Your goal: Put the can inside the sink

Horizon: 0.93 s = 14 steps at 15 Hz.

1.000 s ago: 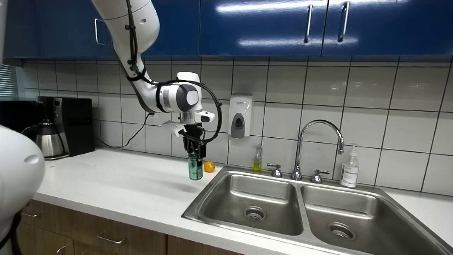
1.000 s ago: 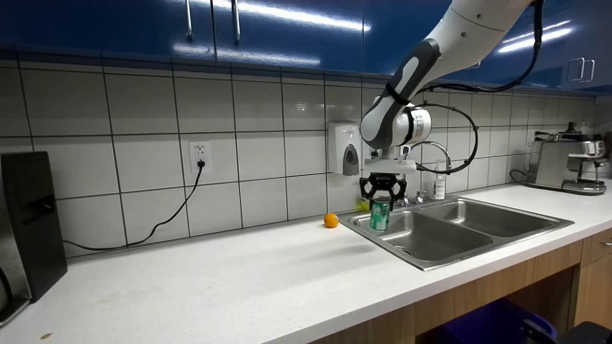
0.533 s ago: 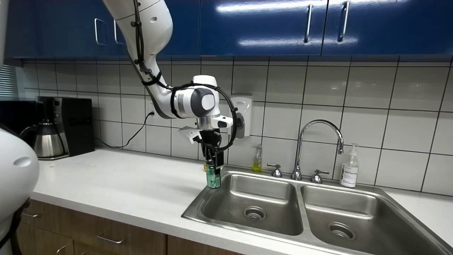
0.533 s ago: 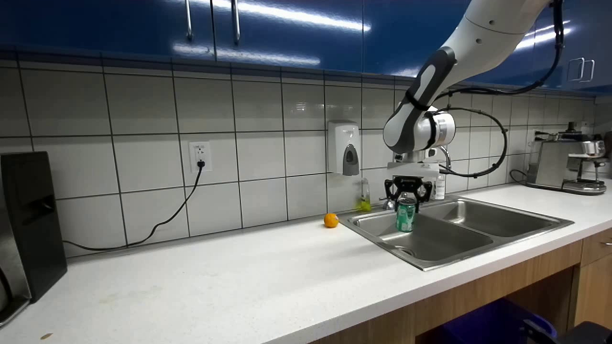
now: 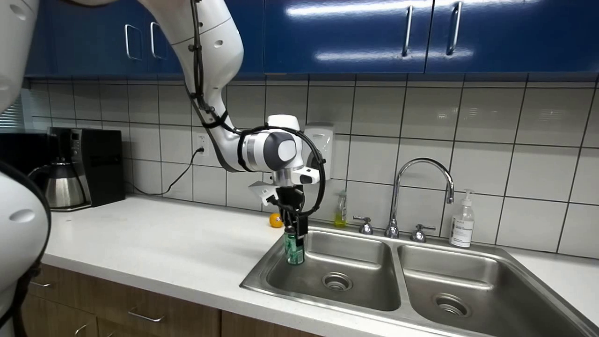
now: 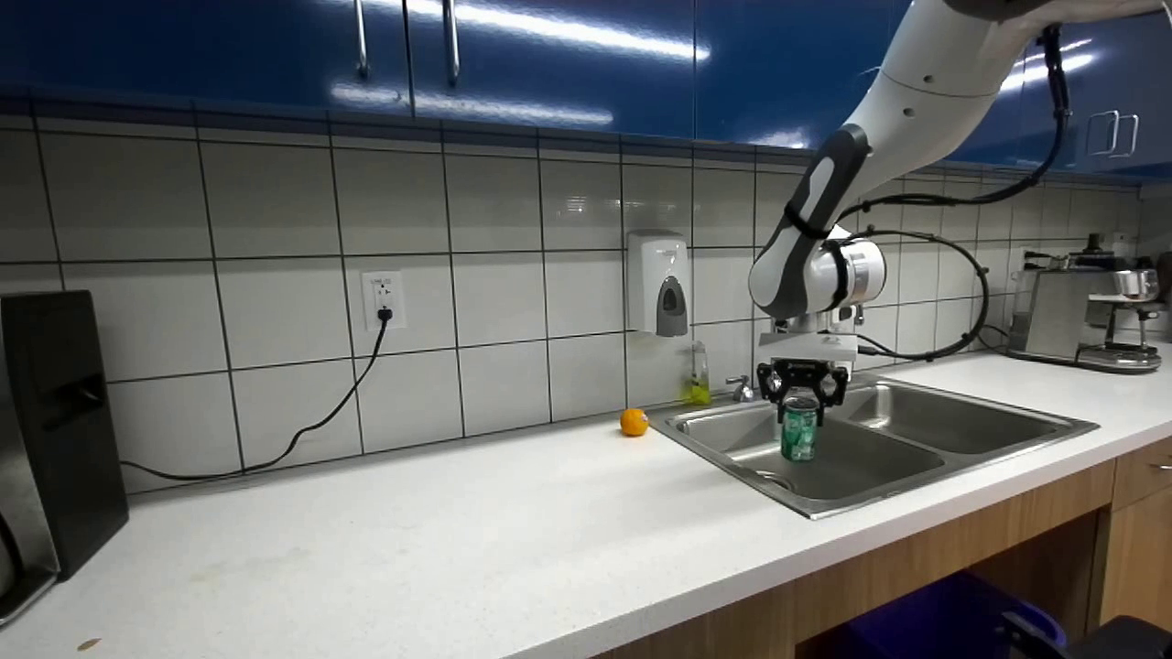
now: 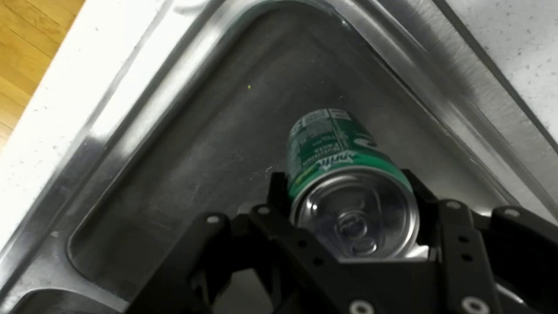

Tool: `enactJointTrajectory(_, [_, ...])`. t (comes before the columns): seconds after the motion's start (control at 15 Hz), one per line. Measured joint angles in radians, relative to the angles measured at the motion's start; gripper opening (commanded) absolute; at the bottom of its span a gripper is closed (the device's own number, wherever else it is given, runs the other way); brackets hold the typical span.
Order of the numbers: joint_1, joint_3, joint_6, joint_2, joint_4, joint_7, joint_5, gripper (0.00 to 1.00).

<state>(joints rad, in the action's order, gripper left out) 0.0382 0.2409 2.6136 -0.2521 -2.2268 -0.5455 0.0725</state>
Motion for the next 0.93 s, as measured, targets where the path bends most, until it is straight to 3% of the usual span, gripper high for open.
enactJointTrajectory(0.93, [0.001,0.046,0.056,-0.268,0.199,0.000,-0.042,0.38])
